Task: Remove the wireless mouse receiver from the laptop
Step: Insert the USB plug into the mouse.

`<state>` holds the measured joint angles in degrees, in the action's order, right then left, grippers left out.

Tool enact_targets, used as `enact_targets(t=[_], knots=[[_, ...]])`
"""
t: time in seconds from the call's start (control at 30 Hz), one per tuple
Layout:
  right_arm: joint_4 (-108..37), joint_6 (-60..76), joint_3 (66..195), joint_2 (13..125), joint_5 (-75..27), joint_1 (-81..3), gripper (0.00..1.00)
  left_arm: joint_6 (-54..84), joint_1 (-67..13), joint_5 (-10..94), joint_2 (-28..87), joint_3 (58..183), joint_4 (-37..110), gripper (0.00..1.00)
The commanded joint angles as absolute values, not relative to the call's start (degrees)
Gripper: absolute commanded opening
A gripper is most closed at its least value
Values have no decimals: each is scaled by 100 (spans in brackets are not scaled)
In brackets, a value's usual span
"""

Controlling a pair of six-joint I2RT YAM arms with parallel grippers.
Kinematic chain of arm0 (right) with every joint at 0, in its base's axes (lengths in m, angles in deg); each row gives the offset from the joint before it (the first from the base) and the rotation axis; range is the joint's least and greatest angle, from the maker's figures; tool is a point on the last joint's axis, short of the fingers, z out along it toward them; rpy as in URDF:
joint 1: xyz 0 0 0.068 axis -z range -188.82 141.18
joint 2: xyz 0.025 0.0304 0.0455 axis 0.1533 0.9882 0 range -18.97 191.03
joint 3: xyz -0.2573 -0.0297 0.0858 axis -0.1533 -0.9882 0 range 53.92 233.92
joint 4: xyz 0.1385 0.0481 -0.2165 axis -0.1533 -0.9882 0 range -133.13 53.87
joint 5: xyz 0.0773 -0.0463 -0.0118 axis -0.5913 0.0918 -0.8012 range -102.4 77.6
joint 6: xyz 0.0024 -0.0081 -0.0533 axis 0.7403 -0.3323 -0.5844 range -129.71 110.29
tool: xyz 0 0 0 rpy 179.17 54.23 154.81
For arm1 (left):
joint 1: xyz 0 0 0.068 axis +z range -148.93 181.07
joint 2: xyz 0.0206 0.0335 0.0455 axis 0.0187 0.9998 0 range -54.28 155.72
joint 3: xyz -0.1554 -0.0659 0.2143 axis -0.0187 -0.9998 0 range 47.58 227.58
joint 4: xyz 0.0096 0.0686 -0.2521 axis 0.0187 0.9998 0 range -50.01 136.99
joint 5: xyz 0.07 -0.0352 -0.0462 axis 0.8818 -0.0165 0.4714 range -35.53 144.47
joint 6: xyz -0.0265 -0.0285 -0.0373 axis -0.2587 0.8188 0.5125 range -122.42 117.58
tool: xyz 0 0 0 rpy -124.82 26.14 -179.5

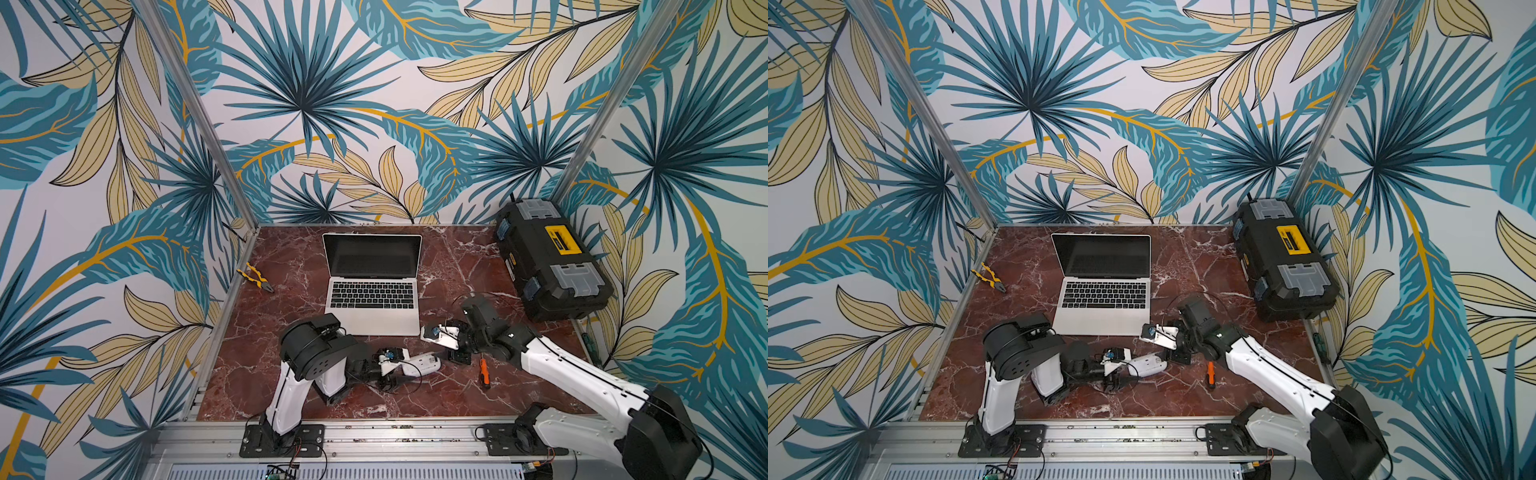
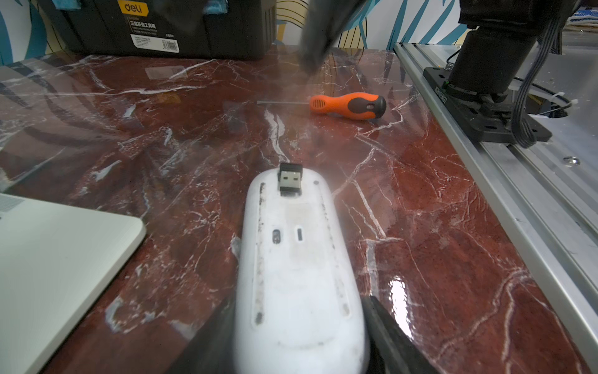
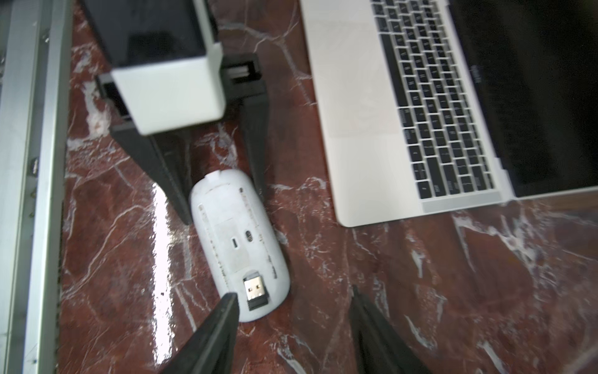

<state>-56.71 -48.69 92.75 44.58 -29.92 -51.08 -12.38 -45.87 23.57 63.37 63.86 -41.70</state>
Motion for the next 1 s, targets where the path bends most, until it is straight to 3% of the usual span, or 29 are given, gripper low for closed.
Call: enact_targets(t=[0.0,0.17,0.27,0.43,0.73,0.97], knots=[[-5058,-2778,9119,4151,-2595,-5058,63,-1183,-4551,2353,6472,6367,-4076,55],[-5137,-707,9214,3868,-1874,-5011,67,-1185,-4556,2360,6468,6367,-4078,55],[-5299,219,9356,3942,-2043,-4995,70,-1182,-4551,2354,6456,6367,-4072,55],[-5481,1984,9324,4436,-2424,-4991,60,-1169,-4549,2348,6442,6358,-4078,55],[-5403,2695,8536,4312,-2830,-5025,41,-1157,-4546,2368,6445,6358,-4076,55],[-4822,2904,8216,4566,-3149,-5081,33,-1147,-4543,2387,6438,6362,-4078,55]])
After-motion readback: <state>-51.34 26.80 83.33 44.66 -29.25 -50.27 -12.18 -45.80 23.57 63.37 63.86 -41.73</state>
